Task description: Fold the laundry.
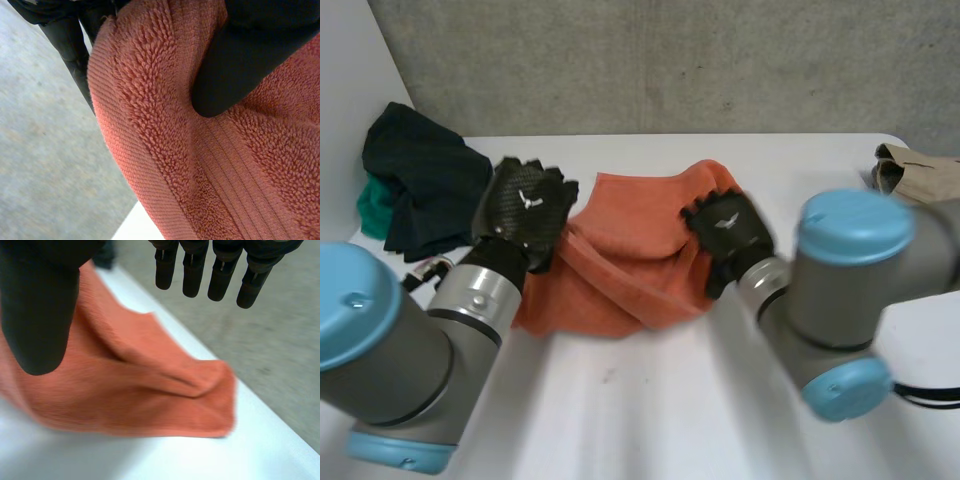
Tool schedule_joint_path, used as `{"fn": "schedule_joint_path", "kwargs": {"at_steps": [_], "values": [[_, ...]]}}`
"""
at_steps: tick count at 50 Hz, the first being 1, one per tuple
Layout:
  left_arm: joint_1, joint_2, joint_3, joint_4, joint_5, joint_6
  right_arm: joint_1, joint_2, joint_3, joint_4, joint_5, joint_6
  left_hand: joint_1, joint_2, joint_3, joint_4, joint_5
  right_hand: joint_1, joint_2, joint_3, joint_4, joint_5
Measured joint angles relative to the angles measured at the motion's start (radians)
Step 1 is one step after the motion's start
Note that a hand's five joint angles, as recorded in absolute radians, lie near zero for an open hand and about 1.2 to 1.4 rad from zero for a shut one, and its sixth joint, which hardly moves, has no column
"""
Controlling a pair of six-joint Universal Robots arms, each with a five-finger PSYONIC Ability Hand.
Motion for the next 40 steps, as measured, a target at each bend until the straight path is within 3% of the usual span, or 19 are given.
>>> {"fn": "schedule_joint_path", "kwargs": {"at_steps": [8,13,18,27,32,35,38,40], "values": [[-0.038,0.157,0.042,-0.09,-0.002,-0.018,-0.152,-0.094,0.042,0.085,-0.056,0.198,0.0,0.0,0.0,0.0,0.0,0.0,-0.006,-0.001,-0.002,-0.005],[-0.073,0.224,0.102,-0.156,-0.002,-0.051,-0.215,-0.093,0.043,0.223,-0.132,0.242,0.0,0.0,0.0,0.0,0.0,-0.007,-0.006,-0.009,-0.018,-0.013],[-0.098,0.256,0.174,-0.224,-0.002,-0.089,-0.234,-0.069,0.034,0.259,-0.208,0.302,0.0,0.0,0.0,0.0,0.0,-0.038,-0.006,-0.014,-0.018,-0.019],[-0.132,0.268,0.303,-0.325,-0.004,-0.149,-0.208,0.089,-0.076,0.116,-0.237,0.468,0.0,0.0,0.0,0.0,0.0,-0.038,-0.006,-0.014,-0.018,-0.019],[-0.151,0.267,0.36,-0.348,-0.005,-0.155,-0.119,0.248,-0.208,0.092,-0.231,0.494,0.0,0.0,0.0,0.0,0.0,-0.029,0.002,-0.004,-0.009,0.014],[-0.154,0.267,0.375,-0.351,-0.006,-0.155,-0.091,0.289,-0.245,0.105,-0.231,0.493,0.0,0.0,0.0,0.0,0.0,0.093,0.122,0.113,0.102,0.144],[-0.154,0.267,0.394,-0.355,-0.007,-0.153,-0.061,0.336,-0.295,0.138,-0.231,0.492,0.0,0.0,0.0,0.0,0.0,0.682,0.705,0.693,0.68,0.712],[-0.154,0.267,0.402,-0.356,-0.007,-0.153,-0.056,0.342,-0.308,0.152,-0.23,0.491,0.0,0.0,0.0,0.0,0.0,0.786,0.873,0.859,0.85,0.868]]}}
